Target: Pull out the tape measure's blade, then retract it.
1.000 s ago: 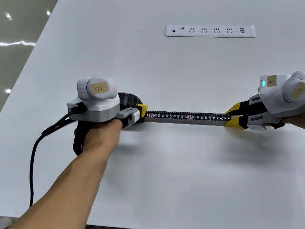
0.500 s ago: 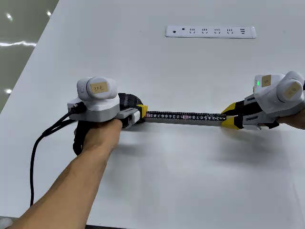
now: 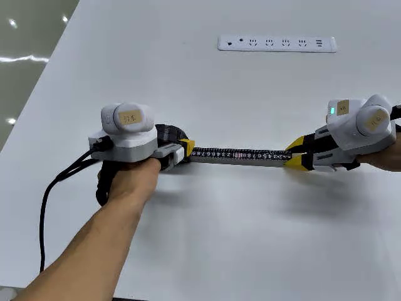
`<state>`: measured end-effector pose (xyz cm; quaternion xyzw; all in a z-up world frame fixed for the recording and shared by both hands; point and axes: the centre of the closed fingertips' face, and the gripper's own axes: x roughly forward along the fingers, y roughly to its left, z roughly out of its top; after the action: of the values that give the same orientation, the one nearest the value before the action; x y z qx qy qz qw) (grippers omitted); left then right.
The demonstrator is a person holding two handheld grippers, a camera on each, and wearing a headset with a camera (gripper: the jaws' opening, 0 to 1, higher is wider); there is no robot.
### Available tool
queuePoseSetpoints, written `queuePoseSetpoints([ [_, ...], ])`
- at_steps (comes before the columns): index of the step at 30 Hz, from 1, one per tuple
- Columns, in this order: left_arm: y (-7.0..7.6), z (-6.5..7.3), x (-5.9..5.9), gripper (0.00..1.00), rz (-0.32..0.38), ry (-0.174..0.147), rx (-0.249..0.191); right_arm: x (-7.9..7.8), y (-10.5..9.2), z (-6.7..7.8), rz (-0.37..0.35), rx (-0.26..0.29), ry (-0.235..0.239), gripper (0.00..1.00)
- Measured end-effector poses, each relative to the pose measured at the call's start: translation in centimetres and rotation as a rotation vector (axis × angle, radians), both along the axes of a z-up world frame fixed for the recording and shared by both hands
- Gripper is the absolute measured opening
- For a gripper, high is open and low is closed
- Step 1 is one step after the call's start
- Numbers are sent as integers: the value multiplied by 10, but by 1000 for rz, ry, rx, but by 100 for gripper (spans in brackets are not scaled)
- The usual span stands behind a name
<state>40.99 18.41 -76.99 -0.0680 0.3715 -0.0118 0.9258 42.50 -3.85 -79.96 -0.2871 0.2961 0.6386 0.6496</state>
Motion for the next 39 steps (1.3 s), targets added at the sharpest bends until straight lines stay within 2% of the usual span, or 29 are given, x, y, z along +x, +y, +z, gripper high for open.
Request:
queuePoseSetpoints([
  [39,0,0,0,55,-2,8,-14,-5,41,0,11,41,22,10],
])
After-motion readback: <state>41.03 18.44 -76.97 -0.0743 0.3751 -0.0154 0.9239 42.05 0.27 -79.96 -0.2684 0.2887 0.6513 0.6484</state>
